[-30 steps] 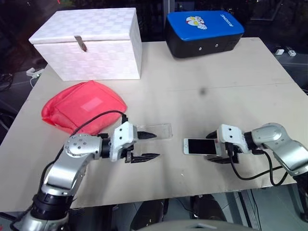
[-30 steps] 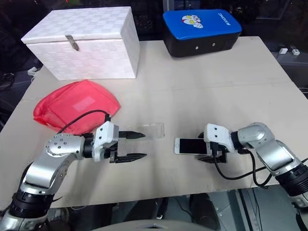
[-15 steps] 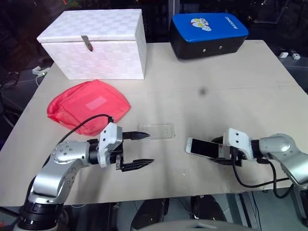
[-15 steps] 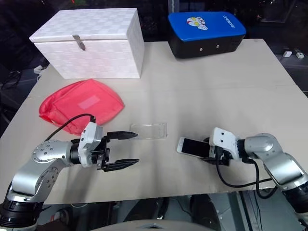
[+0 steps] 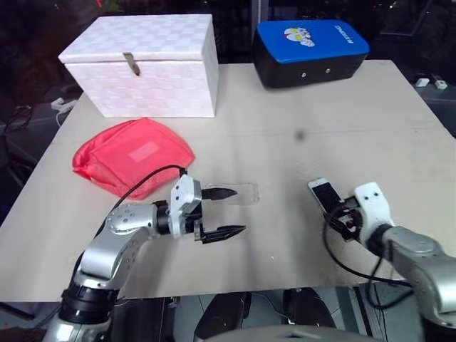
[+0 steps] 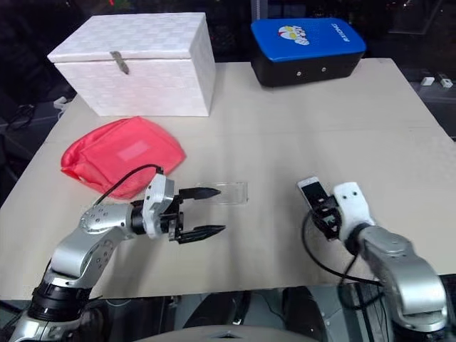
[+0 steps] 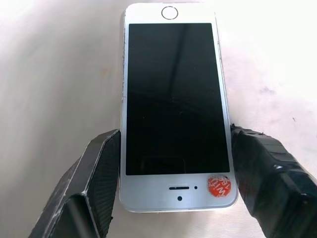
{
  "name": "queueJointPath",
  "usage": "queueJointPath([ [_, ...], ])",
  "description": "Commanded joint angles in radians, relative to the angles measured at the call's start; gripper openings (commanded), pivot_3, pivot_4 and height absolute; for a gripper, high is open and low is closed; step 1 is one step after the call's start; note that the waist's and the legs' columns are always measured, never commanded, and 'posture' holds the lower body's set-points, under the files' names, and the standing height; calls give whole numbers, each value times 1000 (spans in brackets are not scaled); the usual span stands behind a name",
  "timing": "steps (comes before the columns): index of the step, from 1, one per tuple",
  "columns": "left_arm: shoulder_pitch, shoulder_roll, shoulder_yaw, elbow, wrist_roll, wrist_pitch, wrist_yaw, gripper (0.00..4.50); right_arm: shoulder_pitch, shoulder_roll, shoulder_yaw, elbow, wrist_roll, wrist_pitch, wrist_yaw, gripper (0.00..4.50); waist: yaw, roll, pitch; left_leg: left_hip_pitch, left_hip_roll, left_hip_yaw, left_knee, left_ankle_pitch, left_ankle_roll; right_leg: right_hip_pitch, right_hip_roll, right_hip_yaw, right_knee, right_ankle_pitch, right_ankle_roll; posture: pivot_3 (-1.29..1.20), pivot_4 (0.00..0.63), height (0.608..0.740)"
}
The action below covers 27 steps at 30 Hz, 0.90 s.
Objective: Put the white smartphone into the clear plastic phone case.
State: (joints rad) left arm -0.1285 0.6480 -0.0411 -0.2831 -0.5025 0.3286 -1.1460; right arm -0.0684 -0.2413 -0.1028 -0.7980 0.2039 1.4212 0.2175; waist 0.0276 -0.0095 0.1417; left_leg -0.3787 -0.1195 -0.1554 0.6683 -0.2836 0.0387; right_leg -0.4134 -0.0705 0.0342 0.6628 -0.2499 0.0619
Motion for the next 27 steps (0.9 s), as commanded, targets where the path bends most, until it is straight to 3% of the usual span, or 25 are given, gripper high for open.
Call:
queueJointPath([
  [1, -37, 0, -18, 30, 3, -22, -35, 4500, -52, 93, 9, -18, -2, 91, -58, 3685, -19, 0, 0, 0, 0, 0, 0, 0, 0, 0, 0, 0, 0, 0, 0, 0, 150, 740],
  [2, -44, 3, -19, 38, 2, -23, -43, 4500, -62, 83, 3, -33, 0, 107, -53, 4108, -21, 0, 0, 0, 0, 1, 0, 0, 0, 0, 0, 0, 0, 0, 0, 0, 150, 740],
  [4, -51, 7, -14, 53, 0, -27, -54, 4500, -77, 29, -27, -73, 24, 141, -8, 4486, -26, 1, 1, 0, 0, 1, 0, 0, 0, -1, 0, 0, 0, 0, 0, 0, 150, 740],
  [9, -34, 16, 2, 40, -10, -16, -54, 4500, -91, -190, -114, -103, 155, 166, 196, 4486, -33, 4, 2, -1, 0, 0, 0, 0, 0, -1, 0, -3, -1, 0, 0, 0, 150, 740],
  [13, -20, 13, 15, 13, -17, -3, -27, 4500, -49, -333, -68, -28, 213, 74, 294, 4486, -36, 5, 3, -1, 0, 0, -1, 0, 0, -1, 0, -3, -1, 0, 0, 0, 150, 740],
  [20, 44, 17, 61, -54, -40, 26, 43, 4500, -96, -355, 101, 137, 254, -88, 363, 4486, -51, 2, 1, 1, 1, 3, -1, 0, 1, 0, 0, 2, -1, 0, 0, 0, 150, 740],
  [27, 107, 28, 93, -121, -60, 55, 94, 4500, -159, -311, 167, 147, 371, -146, 467, 4486, -56, 2, 1, 1, 2, 3, -1, 0, 1, 0, 1, 3, 0, 0, 0, 0, 150, 740],
])
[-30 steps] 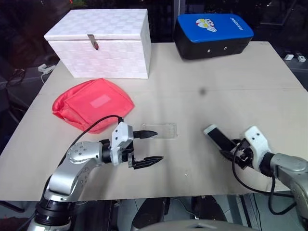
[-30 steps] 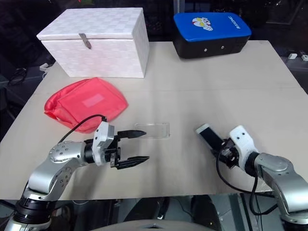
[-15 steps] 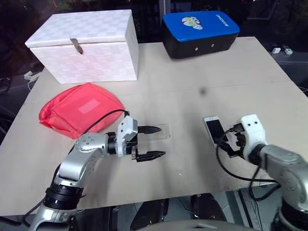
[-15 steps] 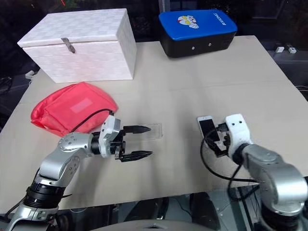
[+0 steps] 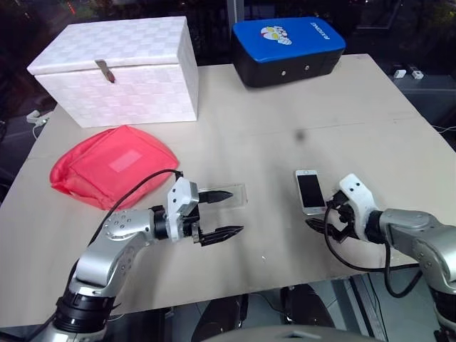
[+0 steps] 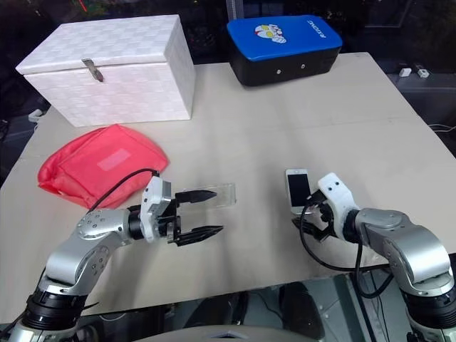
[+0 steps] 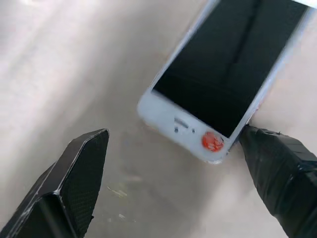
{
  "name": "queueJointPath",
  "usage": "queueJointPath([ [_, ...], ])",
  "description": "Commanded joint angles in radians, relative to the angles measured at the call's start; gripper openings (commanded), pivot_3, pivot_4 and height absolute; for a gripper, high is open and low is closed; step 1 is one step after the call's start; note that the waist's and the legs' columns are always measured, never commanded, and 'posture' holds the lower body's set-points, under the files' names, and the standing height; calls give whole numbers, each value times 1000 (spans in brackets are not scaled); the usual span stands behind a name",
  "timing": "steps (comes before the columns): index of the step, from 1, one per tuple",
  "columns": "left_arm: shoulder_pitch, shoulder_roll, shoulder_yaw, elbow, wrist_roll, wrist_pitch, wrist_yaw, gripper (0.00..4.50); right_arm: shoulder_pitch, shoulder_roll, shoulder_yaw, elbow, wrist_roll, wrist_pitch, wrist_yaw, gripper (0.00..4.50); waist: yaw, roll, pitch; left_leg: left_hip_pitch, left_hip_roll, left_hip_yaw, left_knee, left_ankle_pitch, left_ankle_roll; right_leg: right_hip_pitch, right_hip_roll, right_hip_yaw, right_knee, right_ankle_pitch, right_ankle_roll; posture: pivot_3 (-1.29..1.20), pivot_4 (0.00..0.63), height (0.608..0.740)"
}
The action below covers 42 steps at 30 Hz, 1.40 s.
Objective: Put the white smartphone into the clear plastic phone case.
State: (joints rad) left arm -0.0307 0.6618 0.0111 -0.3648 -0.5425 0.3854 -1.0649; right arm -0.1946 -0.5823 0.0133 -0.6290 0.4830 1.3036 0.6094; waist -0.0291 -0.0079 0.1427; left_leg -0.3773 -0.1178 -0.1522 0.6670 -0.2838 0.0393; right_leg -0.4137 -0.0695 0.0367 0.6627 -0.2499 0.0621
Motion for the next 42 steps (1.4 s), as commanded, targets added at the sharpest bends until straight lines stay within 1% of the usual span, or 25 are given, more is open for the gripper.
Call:
queueJointPath([
  [1, 9, 16, 46, -36, -21, -2, 14, 4500, -53, 45, 74, -13, 103, -52, 91, 4486, 1, 1, 1, 0, 0, 0, 0, 0, 0, 0, 0, 0, 0, 0, 0, 0, 150, 740],
  [3, 10, 23, 54, -33, -23, -1, 11, 4500, -100, 79, 136, 24, 109, -108, 122, 4486, 3, 1, 1, -1, 0, 0, 0, 0, 0, 0, 0, 0, 0, 0, 0, 0, 150, 740],
  [5, 11, 31, 56, -40, -21, -3, 13, 4500, -146, 117, 206, 91, 63, -220, 136, 4486, 9, 1, 1, -1, 0, 0, 0, 0, 0, 0, 0, 0, -1, 0, 0, 0, 150, 740],
  [7, 12, 36, 69, -45, -21, -3, 27, 4500, -184, 104, 245, 132, -1, -352, 160, 4486, 15, 2, 1, -1, -1, 0, 0, 0, 0, 0, 0, 0, -1, 0, 0, 0, 150, 740],
  [9, 15, 41, 82, -43, -22, -4, 34, 4500, -216, 68, 254, 152, -41, -428, 180, 4486, 25, 2, 2, -2, -1, -1, 0, 0, 0, -1, -1, -2, -1, 0, 0, 0, 150, 740],
  [12, 30, 43, 89, -54, -18, -7, 43, 4500, -267, -63, 284, 178, -147, -584, 257, 4486, 30, 2, 2, -3, -1, -1, 1, 0, 0, -3, -1, -3, -2, 0, 0, 0, 150, 740],
  [13, 34, 42, 89, -60, -18, -7, 48, 4500, -281, -120, 302, 198, -189, -652, 305, 4486, 29, 2, 2, -4, -1, -1, 1, 0, 0, -3, -1, -3, -2, 0, 0, 0, 150, 740],
  [15, 36, 39, 88, -65, -19, -7, 56, 4500, -304, -189, 329, 265, -234, -750, 389, 4486, 29, 2, 3, -4, -1, -1, 1, 0, 0, -3, -1, -4, -2, 0, 0, 0, 150, 740],
  [18, 37, 38, 88, -68, -16, -14, 62, 4500, -344, -219, 383, 420, -321, -918, 469, 4486, 22, 2, 3, -4, -1, -1, 0, 0, 0, -3, -1, -4, -2, 0, 0, 0, 150, 740],
  [20, 39, 41, 93, -66, -17, -18, 62, 4500, -371, -202, 404, 508, -354, -989, 506, 4486, 17, 2, 3, -3, -1, -1, 0, 0, 0, -3, -1, -2, -2, 0, 0, 0, 150, 740],
  [22, 48, 46, 104, -69, -20, -20, 60, 4500, -411, -156, 410, 614, -357, -1013, 535, 4486, 14, 1, 3, -3, -1, 0, 0, 0, 0, -3, -1, -1, -2, 0, 0, 0, 150, 740],
  [26, 127, 70, 164, -116, -65, -32, 12, 4500, -529, -71, 439, 915, -430, -1154, 588, 4486, 9, 1, 4, -3, 0, 3, 0, 0, 0, -4, 0, 1, -1, 0, 0, 0, 150, 740],
  [29, 160, 82, 192, -126, -68, -41, 3, 4500, -589, -40, 437, 1070, -459, -1222, 619, 4486, 17, 2, 5, -3, 0, 2, 0, 0, 0, -4, 0, 1, -2, 0, 0, 0, 150, 740],
  [32, 183, 77, 211, -142, -65, -47, 20, 4500, -638, -45, 476, 1207, -507, -1258, 715, 4486, 21, 2, 5, -3, 0, 2, 0, 0, 0, -3, -1, 1, -2, 0, 0, 0, 150, 740],
  [35, 198, 78, 224, -140, -61, -52, 23, 4500, -670, -44, 510, 1300, -544, -1245, 798, 4486, 25, 2, 5, -2, 0, 2, 0, 0, 0, -2, -1, 0, -2, 0, 0, 0, 150, 740],
  [38, 204, 80, 225, -130, -40, -68, 27, 4500, -684, -37, 518, 1360, -572, -1242, 804, 4486, 38, 2, 4, -2, 0, 1, 0, 0, 0, -2, -1, -1, -2, 0, 0, 0, 150, 740],
  [42, 202, 83, 218, -120, -20, -73, 37, 4500, -645, -60, 494, 1316, -579, -1203, 790, 4486, 46, 0, 2, 0, 0, 1, 0, 0, 0, 1, -1, -1, -2, 0, 0, 0, 150, 740],
])
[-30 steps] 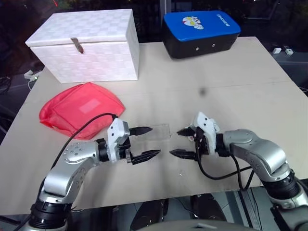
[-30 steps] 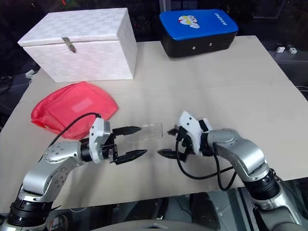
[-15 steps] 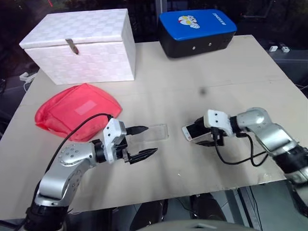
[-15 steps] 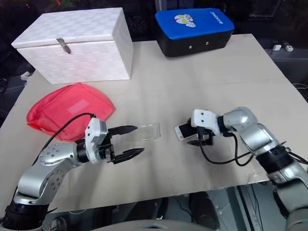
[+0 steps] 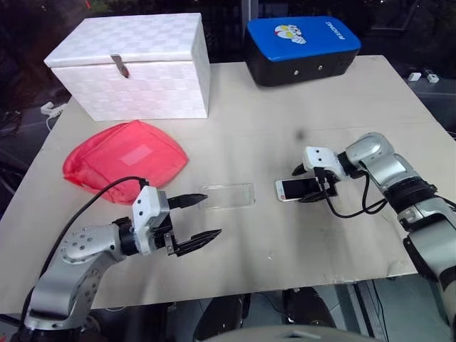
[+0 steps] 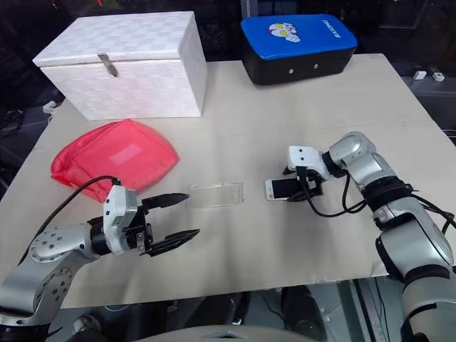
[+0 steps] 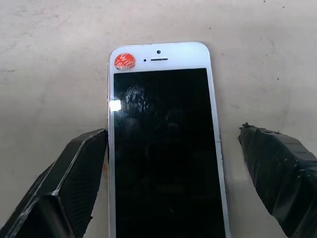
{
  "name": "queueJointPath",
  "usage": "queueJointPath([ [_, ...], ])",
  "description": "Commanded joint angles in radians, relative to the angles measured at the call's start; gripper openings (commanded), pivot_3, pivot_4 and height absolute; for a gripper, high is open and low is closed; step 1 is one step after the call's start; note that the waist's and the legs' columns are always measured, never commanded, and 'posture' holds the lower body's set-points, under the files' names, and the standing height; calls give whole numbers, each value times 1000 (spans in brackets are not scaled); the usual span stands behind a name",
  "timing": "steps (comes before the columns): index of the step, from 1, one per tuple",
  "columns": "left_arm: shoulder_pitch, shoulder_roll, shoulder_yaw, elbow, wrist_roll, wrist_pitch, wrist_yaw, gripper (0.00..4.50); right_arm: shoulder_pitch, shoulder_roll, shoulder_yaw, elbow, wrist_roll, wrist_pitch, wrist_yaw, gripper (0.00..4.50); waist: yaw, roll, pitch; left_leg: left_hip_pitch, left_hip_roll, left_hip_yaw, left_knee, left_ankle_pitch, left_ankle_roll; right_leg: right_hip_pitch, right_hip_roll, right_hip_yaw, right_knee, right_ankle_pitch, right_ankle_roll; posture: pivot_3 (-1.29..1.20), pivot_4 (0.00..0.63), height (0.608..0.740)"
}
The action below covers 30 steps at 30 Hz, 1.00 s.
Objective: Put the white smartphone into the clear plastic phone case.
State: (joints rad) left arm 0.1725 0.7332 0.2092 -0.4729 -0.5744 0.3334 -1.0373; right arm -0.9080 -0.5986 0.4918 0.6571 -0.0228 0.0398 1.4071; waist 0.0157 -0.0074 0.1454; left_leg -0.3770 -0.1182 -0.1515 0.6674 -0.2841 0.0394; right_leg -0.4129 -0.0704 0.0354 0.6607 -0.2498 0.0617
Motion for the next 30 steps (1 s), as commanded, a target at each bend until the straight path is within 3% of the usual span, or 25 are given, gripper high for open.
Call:
queueJointPath([
  [1, -11, 17, 13, -6, 8, -11, 5, 4500, 85, -52, 11, 9, -72, 78, -4, 3955, 4, 0, -2, 0, 0, 0, 0, 0, 0, 0, 0, 0, 0, 0, 0, 0, 150, 740],
  [4, -70, 37, -39, 39, 37, -10, -19, 4500, 137, -80, 5, -61, -82, 72, 4, 2903, 17, 0, -3, 0, -1, -2, 0, 0, 0, 0, 0, -2, 0, 0, 0, 0, 150, 740],
  [10, -253, 58, -194, 188, 154, -30, -77, 4500, 219, -106, -47, -250, -57, 172, -34, 2847, 29, 1, -4, -1, -1, -5, 0, 0, 0, 0, -1, -5, -1, 0, 0, 0, 150, 740],
  [16, -488, 20, -398, 427, 313, -77, -152, 4500, 363, -150, -236, -723, 117, 466, -101, 2847, 22, 3, -3, -6, -2, -8, 0, 0, 0, -2, -1, -8, -4, 0, 0, 0, 150, 740],
  [19, -565, -5, -468, 520, 379, -107, -177, 3623, 437, -185, -308, -940, 176, 601, -152, 2847, 3, 3, -2, -12, -1, -7, 1, 0, 0, -9, -1, -8, -2, 0, 0, 0, 150, 740],
  [24, -623, -46, -550, 645, 455, -180, -226, 1325, 522, -213, -402, -1187, 275, 783, -244, 2847, -8, 3, -3, -18, -1, -5, 2, 0, 0, -16, -2, -8, 1, 0, 0, 0, 150, 740],
  [27, -645, -87, -568, 622, 423, -150, -274, 38, 564, -234, -462, -1292, 330, 863, -287, 2847, 0, 4, -3, -18, -1, -5, 3, 0, 0, -15, -2, -7, 2, 0, 0, 0, 150, 740],
  [30, -662, -114, -586, 558, 399, -78, -302, 0, 579, -254, -497, -1336, 375, 905, -320, 2847, 5, 3, -3, -18, -2, -7, 5, 0, 0, -14, -2, -8, 1, 0, 0, 0, 150, 740],
])
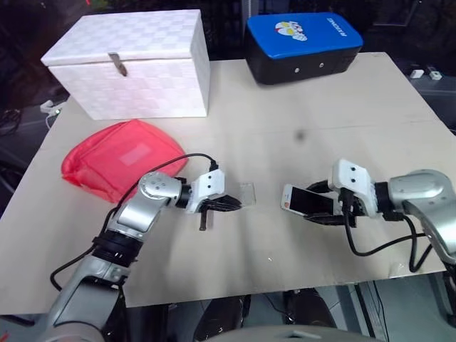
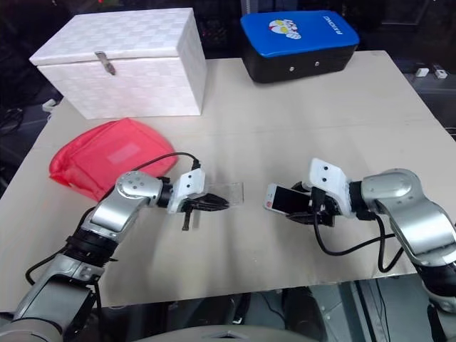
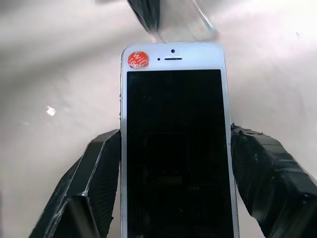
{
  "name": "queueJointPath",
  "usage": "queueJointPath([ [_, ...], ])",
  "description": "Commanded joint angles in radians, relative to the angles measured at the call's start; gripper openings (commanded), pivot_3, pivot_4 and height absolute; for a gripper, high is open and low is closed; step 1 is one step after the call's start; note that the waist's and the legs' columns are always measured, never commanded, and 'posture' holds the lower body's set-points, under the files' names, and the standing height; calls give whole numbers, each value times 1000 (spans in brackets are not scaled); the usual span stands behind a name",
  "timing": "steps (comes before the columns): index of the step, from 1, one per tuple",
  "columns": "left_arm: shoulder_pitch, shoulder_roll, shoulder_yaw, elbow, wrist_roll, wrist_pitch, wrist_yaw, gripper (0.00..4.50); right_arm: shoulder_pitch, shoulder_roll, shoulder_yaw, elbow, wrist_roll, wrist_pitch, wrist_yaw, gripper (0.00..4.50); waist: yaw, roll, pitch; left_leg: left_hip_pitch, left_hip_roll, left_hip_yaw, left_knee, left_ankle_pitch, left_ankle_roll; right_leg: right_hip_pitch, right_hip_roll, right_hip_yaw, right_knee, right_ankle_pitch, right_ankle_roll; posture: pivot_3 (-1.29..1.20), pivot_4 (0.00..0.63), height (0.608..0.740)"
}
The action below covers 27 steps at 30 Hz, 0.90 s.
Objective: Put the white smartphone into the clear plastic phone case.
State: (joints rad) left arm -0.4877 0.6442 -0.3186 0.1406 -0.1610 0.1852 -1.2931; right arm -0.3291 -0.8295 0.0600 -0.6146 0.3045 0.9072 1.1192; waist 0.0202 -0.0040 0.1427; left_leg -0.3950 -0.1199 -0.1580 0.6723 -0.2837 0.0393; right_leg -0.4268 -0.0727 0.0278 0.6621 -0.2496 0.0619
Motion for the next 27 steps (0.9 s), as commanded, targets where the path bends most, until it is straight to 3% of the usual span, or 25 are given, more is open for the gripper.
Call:
queueJointPath([
  [1, -9, -35, -65, -75, -18, 96, -50, 0, 1, -28, -76, -72, 62, 49, -42, 2847, 0, 0, 0, 0, 0, 0, 0, 0, 0, 0, 0, 0, 0, 0, 0, 0, 150, 740],
  [6, -75, -147, -168, -155, 19, 231, -16, 0, 20, -80, -114, -87, 103, 56, -65, 2847, 2, -1, 0, -1, -1, 0, 1, 0, 0, 0, -1, 0, 0, 0, 0, 0, 150, 740],
  [11, -165, -266, -201, -39, 63, 271, 56, 0, 20, -119, -116, -77, 137, 44, -79, 2847, -10, -2, 1, -1, 0, 0, 2, 0, 0, 0, 1, 0, 1, 0, 0, 0, 150, 740],
  [14, -195, -289, -207, -18, 69, 289, 63, 0, 13, -134, -91, -52, 139, 16, -82, 2847, -11, -2, 1, -1, 0, 1, 2, 0, 0, -1, 1, 0, 2, 0, 0, 0, 150, 740],
  [15, -193, -283, -204, -31, 60, 301, 54, 423, 11, -138, -81, -41, 136, 2, -82, 2847, -11, -2, 1, -1, 0, 1, 2, 0, 0, -1, 1, 0, 2, 0, 0, 0, 150, 740],
  [17, -171, -258, -166, -82, 35, 318, 59, 741, 1, -141, -62, -21, 130, -20, -81, 2847, -13, -2, 1, -1, 0, 2, 2, 0, 0, -1, 1, 0, 2, 0, 0, 0, 150, 740],
  [20, -123, -220, -61, -195, -44, 358, 82, 2227, -25, -137, -16, 4, 120, -52, -77, 2847, -11, -2, 1, -1, 0, 2, 2, 0, 0, -1, 1, 0, 2, 0, 0, 0, 150, 740],
  [21, -98, -195, -13, -248, -92, 377, 69, 2446, -41, -129, 12, 17, 112, -66, -74, 2847, -11, -2, 1, -1, 0, 2, 2, 0, 0, -2, 1, 1, 2, 0, 0, 0, 150, 740],
  [22, -72, -174, 40, -300, -144, 407, 64, 3103, -57, -119, 41, 31, 103, -80, -71, 2847, -14, -2, 1, -1, 0, 2, 2, 0, 0, -2, 1, 1, 2, 0, 0, 0, 150, 740],
  [27, 63, -24, 229, -441, -299, 467, 30, 3123, -143, -70, 220, 134, 14, -160, -46, 2846, -29, -2, 1, -1, 1, 2, 2, 0, 0, -2, 1, 1, 2, 0, 0, 0, 150, 740],
])
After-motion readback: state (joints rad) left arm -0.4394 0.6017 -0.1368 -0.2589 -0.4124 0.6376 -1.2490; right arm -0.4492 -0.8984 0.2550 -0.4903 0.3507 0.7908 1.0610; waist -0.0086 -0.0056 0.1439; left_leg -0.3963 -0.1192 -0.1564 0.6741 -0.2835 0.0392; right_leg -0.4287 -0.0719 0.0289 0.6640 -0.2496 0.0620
